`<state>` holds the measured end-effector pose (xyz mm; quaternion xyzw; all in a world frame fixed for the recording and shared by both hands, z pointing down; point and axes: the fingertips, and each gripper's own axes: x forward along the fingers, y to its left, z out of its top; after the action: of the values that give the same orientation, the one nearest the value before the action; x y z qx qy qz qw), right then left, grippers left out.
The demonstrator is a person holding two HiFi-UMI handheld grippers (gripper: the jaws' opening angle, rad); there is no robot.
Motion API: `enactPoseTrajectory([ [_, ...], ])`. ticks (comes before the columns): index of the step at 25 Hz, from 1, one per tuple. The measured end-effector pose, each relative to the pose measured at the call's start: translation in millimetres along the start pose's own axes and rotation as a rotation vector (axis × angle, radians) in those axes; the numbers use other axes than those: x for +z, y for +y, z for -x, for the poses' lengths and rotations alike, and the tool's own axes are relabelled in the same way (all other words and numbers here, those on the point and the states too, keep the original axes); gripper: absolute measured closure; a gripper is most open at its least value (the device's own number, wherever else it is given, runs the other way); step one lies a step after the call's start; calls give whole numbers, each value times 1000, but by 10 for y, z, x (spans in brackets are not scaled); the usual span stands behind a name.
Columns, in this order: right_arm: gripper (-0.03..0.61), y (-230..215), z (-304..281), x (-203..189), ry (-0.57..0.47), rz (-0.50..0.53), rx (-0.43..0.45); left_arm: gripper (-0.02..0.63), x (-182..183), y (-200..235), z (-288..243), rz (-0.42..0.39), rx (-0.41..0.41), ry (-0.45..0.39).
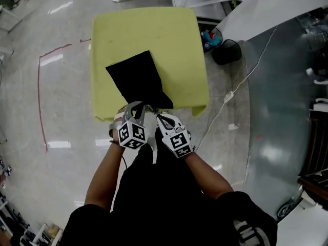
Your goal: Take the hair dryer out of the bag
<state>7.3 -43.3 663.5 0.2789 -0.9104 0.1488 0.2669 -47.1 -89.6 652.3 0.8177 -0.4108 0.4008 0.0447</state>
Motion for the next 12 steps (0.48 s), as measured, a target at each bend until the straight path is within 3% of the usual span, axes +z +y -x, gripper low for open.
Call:
enactPoseTrajectory([
  [6,572,77,-218,71,34,39,32,600,92,237,83,79,-21,-38],
  [12,572,38,-457,215,48,46,27,600,154,374,125,94,-66,-70],
])
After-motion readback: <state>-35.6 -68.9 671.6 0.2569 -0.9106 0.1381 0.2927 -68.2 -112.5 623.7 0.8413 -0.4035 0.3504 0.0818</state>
